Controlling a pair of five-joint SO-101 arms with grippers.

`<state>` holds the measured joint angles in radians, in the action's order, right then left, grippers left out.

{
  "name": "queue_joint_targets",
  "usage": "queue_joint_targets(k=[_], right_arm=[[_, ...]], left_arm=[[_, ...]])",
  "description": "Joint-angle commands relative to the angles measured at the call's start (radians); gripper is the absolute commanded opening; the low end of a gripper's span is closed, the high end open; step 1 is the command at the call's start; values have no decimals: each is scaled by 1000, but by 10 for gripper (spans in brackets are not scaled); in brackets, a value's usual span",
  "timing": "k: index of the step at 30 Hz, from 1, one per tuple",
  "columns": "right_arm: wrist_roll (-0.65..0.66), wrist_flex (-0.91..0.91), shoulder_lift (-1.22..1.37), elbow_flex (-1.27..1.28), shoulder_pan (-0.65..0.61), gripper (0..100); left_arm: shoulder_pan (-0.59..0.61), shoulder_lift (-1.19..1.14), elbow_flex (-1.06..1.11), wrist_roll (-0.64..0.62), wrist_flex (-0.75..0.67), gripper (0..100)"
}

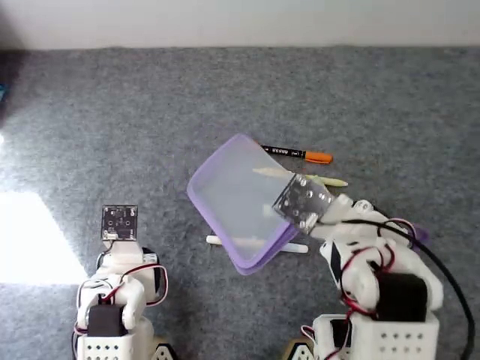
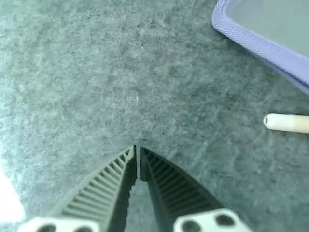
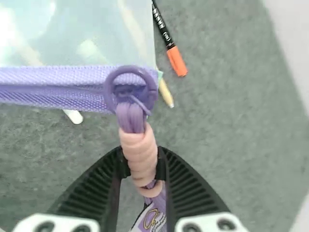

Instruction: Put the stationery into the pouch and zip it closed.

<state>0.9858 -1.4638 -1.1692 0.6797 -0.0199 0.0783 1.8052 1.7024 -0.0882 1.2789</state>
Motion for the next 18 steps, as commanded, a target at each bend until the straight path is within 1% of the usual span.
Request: queue_joint_targets(k=[1, 3, 5, 9, 14, 16, 18], right_arm=[[69, 62, -50, -41, 1, 8], [77, 133, -54, -41, 4, 8], [77, 231, -54, -41, 27, 8], [94, 504, -54, -43, 77, 8], [292, 748, -28, -37, 82, 8], [331, 834, 13, -41, 81, 9], [351, 929, 50, -41, 53, 9]], left_arm=[[-58, 9, -21, 5, -18, 15], [-100, 9, -22, 6, -20, 15], [-130, 9, -24, 8, -54, 15], [-144, 9, -22, 8, -100, 15], [-144, 9, -39, 8, -123, 16], [-144, 9, -85, 9, -117, 17], [-144, 9, -125, 48, -115, 45]])
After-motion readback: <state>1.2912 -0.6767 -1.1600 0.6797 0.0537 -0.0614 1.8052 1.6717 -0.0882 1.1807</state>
